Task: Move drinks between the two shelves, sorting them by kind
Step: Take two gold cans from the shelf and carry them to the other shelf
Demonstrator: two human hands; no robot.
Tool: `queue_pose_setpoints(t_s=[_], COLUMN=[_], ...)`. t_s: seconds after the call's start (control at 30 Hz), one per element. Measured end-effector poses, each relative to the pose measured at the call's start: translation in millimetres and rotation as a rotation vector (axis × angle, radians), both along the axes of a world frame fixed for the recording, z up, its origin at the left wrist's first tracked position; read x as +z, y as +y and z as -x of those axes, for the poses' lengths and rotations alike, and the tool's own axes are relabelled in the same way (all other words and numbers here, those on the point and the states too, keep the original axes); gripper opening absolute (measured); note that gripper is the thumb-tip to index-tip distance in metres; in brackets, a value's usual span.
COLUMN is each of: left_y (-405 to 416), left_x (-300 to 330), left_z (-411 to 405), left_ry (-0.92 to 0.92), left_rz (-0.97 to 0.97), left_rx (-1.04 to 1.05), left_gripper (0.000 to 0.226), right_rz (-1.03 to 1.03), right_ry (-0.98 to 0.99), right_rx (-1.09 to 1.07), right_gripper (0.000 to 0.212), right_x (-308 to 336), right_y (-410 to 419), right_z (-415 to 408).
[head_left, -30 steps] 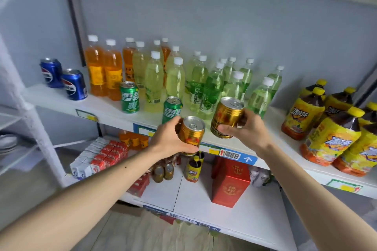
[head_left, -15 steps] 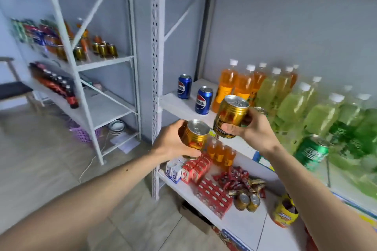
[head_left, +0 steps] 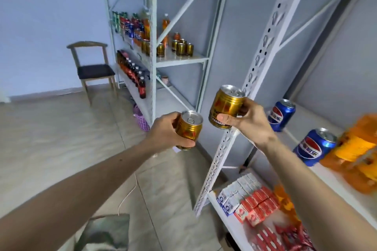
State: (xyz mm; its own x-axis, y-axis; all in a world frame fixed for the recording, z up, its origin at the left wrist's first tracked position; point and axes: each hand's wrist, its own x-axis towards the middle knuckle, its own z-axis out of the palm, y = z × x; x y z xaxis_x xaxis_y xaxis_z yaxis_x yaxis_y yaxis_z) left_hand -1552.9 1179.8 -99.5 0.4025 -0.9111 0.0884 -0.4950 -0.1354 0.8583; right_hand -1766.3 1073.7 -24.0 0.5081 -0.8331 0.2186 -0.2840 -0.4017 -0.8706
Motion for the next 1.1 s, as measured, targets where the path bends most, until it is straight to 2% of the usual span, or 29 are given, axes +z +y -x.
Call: queue_pose_setpoints(t_s=[0.17, 0.37, 0.53, 0.67, 0.83, 1.1], left_y=[-33, -75, -116, -152, -200, -286], left_x=[12, 20, 23, 29, 27, 25], left_z=[-69, -164, -252, -321, -400, -528], left_ry=[-0.048, -0.008, 0.003, -0.002, -0.020, -0.032], left_rz=[-0.003, 0.025, 0.038, 0.040, 0.055, 0.073], left_rx=[0.074, 0.148, 0.155, 0.137, 0.138, 0.168], left_gripper=[0.077, 0.074, 0.081, 0.079, 0.077, 0.079], right_rz=[-0.006, -0.022, -0.036, -0.045, -0.031, -0.013], right_ry=[0.006, 0.010, -0.019, -0.040, -0.019, -0.049], right_rx=[0.092, 0.166, 0.177, 0.177, 0.153, 0.188], right_gripper=[0.063, 0.069, 0.062, 0.058, 0.065, 0.063], right_x=[5, 14, 13, 13, 8, 11], right_y=[-53, -109, -145, -176, -223, -298], right_z=[-86, -194, -278, -346, -426, -555])
